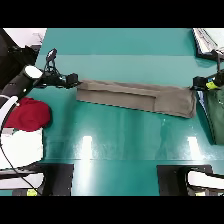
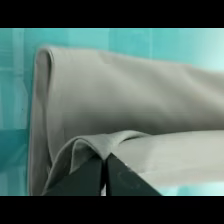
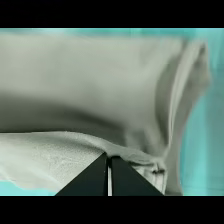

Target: Fold the shirts.

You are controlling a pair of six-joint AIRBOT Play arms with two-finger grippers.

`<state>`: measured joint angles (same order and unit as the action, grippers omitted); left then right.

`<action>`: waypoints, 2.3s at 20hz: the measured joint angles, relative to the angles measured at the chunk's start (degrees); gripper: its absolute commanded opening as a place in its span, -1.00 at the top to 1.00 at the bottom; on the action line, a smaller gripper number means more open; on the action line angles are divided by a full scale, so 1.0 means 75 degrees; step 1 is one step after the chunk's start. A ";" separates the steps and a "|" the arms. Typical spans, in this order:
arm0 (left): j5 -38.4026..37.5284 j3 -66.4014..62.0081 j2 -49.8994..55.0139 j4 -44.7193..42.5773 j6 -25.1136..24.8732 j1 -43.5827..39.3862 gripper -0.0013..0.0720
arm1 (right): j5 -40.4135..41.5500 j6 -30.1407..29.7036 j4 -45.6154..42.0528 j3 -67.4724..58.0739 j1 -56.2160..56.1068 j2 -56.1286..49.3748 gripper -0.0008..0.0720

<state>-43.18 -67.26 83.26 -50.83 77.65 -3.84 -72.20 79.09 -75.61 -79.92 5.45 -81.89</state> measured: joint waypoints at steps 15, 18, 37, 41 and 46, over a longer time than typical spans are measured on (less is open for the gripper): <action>-0.1291 -0.1157 0.0758 0.0297 0.0012 -0.0003 0.85 | -0.0592 -0.0256 0.1958 -0.0810 0.1300 -0.1373 -0.97; -0.1585 -0.1207 0.0758 0.0335 0.0006 0.0000 0.85 | -0.0810 -0.0446 0.2331 -0.0061 0.1958 -0.1381 -0.96; -0.2066 -0.1227 0.0769 0.0207 -0.0003 -0.0807 0.90 | -0.0749 -0.1661 0.3051 0.0172 0.1781 -0.2372 0.93; -0.1556 -0.1443 0.0930 0.0061 0.0102 -0.1445 0.90 | -0.1614 -0.1699 0.3098 -0.0734 0.1402 -0.2244 0.93; -0.1326 -0.2731 0.1988 0.0035 0.0338 -0.2194 0.90 | -0.2433 -0.1043 0.3191 -0.2011 0.0551 -0.1781 0.93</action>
<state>-53.12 -87.74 98.17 -50.57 80.18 -20.29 -90.45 71.26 -51.68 -95.00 9.58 -95.24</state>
